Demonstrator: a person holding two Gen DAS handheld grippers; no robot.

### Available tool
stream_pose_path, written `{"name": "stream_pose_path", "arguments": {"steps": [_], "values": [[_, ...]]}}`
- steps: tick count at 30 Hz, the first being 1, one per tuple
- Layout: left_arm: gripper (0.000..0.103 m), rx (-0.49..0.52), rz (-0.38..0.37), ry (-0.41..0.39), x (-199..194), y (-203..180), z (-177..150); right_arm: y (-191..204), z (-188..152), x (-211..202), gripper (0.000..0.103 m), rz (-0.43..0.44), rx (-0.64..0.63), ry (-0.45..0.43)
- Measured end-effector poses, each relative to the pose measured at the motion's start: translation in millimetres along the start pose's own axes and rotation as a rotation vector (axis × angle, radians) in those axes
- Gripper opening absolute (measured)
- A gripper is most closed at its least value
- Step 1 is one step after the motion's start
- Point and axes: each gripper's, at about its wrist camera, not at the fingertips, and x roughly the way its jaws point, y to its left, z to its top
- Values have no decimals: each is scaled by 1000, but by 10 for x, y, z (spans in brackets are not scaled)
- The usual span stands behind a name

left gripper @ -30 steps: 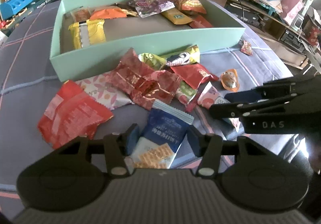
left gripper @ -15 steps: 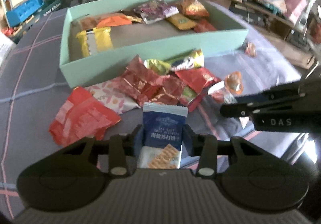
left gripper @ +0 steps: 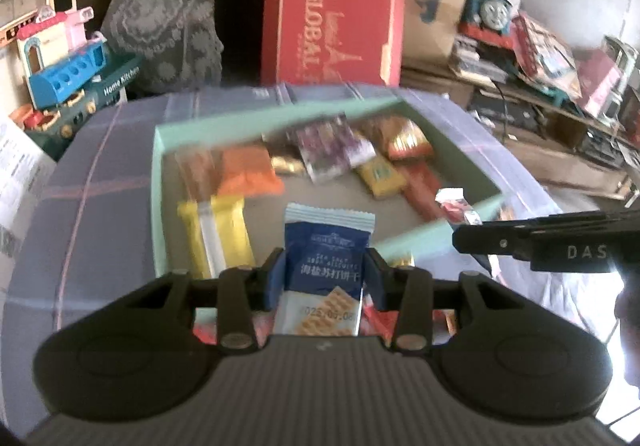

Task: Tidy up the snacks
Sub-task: 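Carry both snacks into the mint-green box and open both tools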

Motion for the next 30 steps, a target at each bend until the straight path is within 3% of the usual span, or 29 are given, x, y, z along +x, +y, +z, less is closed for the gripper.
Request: {"name": "stream_pose_path", "arguments": {"steps": [6,12,21,22,23,24,25,26,27,28,29,30], "values": [[41,-18,40,-5,409,65,454,-64,468,306,25,-14,17,-9],[41,-21,65,29,846,144,705,-148,764,751,25,-26,39,14],[42,-5,66,61,1266,170,808,-278,830,1215,26,-41,55,67],[43,-1,71,62,1292,160,808,-297,835,1248,31,-46,58,68],[54,3,78,62,1314,158,808,-305,828,1249,32,-53,63,66],[72,6,91,64,1326,148,802,-322,825,1255,33,-55,67,62],[79,6,134,57,1334,143,795,-330,820,1244,34,-58,70,57],[93,8,173,49,1337,150,786,-343,824,1239,37,-63,71,53],[103,5,188,47,1341,171,780,-358,825,1225,52,-66,79,48],[103,-5,183,47,1333,199,777,-353,815,1186,81,-69,85,38],[103,-17,177,54,1325,224,772,-349,805,1146,96,-74,82,16],[103,-28,173,62,1315,243,769,-334,799,1104,97,-81,71,0]]}}
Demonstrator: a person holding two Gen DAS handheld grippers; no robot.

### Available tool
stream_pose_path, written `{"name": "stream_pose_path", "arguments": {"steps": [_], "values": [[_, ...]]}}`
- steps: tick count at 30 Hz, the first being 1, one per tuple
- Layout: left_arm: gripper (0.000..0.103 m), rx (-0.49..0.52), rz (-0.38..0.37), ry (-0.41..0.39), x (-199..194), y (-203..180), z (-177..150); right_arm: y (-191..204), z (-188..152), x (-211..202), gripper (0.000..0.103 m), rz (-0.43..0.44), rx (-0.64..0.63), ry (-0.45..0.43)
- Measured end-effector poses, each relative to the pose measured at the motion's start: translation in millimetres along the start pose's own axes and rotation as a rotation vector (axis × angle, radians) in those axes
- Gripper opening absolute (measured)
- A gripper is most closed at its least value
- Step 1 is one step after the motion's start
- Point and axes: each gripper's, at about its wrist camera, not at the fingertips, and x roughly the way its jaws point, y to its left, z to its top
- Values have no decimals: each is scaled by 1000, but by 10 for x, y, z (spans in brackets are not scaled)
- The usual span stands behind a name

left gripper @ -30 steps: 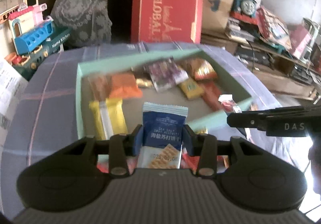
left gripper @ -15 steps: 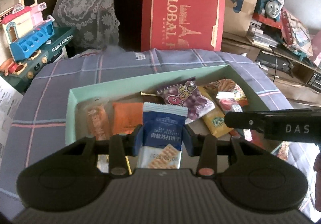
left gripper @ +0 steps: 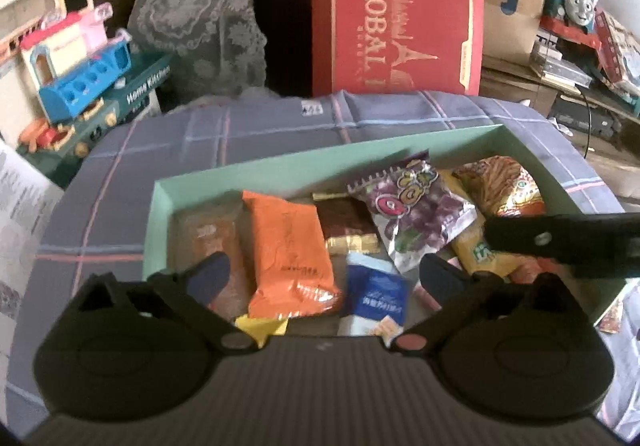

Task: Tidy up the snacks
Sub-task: 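Carry both snacks into the mint-green box and open both tools, then withdraw both tools from the box toward the remaining snacks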

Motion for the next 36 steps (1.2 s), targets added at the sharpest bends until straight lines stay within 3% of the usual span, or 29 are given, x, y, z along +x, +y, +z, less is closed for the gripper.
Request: {"name": "stream_pose_path", "arguments": {"steps": [4,13,26,32,36], "values": [[103,-13,5,-3,-111,56,-19,87,-24,-119,103,-1,-28,0],[103,-14,15,-32,-618,252,-209,250,-133,-564,103,10,-57,-22],[103,-96,40,30,-1058,678,-1025,315,-652,-933,103,8,-49,26],[103,-42,42,52,-1086,704,-1359,344,-911,-945,103,8,-44,75],[103,30,-12,78,-1028,716,-1518,386,-1006,-933,103,7,-49,100]]}}
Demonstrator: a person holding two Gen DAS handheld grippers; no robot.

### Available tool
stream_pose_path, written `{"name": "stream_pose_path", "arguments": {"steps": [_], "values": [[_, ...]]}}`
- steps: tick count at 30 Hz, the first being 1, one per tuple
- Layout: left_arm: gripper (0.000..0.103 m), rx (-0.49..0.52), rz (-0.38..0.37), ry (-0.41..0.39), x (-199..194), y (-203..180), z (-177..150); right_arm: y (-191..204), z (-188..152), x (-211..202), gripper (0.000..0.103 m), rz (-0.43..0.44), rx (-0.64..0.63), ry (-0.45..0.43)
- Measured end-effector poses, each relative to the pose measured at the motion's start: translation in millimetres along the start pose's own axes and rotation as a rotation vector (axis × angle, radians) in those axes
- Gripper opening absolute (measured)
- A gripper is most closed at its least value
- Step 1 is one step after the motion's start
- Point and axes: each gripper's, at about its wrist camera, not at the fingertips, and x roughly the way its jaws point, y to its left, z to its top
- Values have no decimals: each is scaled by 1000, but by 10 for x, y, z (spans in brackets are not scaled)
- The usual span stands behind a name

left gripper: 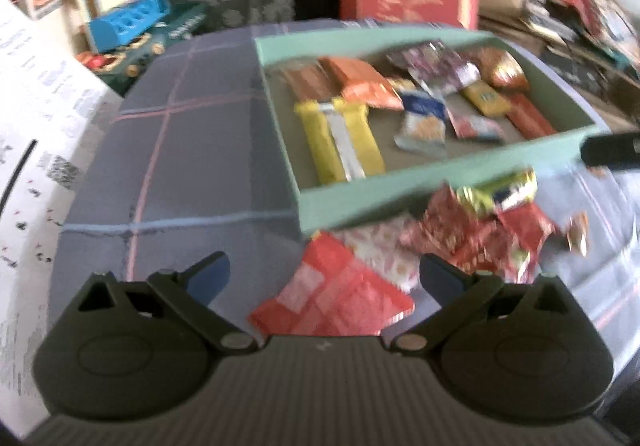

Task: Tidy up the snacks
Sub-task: 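Withdraw both tools from the box toward the remaining snacks, then grasp the red wrapped candy with the right tool while the left tool grasps a red bag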

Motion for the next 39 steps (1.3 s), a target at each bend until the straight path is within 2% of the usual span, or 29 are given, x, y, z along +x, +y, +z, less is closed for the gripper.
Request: {"name": "stream_pose_path", "arguments": {"steps": [6,10,12,18,23,27,30,32,34,39], "values": [[103,83,-72,17,111,-50,-122,155,-33,85,103,12,-24,31],[102,109,-93,20,183,-81,-196,278,-42,186,103,19,-38,55],[87,114,-99,2,173,-83,-234,338,-51,241,103,20,-51,65],[80,48,-90,4,85,-27,-339,618,-118,415,103,2,-149,71],[81,-26,-53,13,-23,68,-440,900,-219,496,84,-11,-279,61],[83,-79,-56,-1,-67,163,-498,1092,-300,590,75,-24,-377,70],[86,-93,-58,-2,-56,204,-520,1163,-359,700,61,-38,-412,98],[88,-93,-60,-1,-43,214,-525,1171,-399,787,46,-42,-418,118],[89,-88,-60,-1,-35,206,-532,1155,-442,871,41,-49,-412,143],[91,-65,-55,3,-3,172,-555,1068,-477,886,38,-35,-402,145]]}}
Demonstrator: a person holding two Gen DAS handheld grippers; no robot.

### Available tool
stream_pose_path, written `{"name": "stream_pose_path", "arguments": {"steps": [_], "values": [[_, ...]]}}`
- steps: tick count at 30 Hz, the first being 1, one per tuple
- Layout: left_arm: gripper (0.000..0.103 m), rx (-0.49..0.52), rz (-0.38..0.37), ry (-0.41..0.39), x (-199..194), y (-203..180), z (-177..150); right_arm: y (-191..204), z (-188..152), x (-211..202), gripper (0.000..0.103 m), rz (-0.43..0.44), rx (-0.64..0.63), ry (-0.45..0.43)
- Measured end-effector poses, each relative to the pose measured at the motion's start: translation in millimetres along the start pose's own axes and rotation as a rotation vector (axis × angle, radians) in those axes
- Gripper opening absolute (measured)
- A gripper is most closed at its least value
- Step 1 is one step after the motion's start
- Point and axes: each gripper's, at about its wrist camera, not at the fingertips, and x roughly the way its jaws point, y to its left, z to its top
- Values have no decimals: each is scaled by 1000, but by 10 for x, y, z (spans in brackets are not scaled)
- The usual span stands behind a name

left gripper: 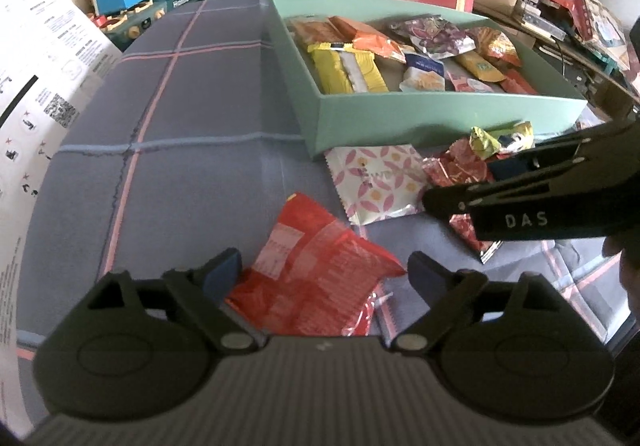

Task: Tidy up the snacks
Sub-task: 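Grasp the red wrapped candy with the right tool while the left tool grasps a red bag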

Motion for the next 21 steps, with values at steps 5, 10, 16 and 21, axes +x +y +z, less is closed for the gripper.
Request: {"name": "stream_pose_path", "arguments": {"steps": [5,10,16,21], "values": [[68,32,28,-17,-36,-74,-10,-152,-40,-86,37,29,90,-4],[53,-26,27,-11,-101,-8,13,-376,-84,-224,37,83,200,-20],[50,-79,8,-9,-212,15,48,-578,-152,-371,37,130,284,-55],[50,-85,-5,-43,-388,-58,138,-743,-204,-496,37,178,349,-96]]}}
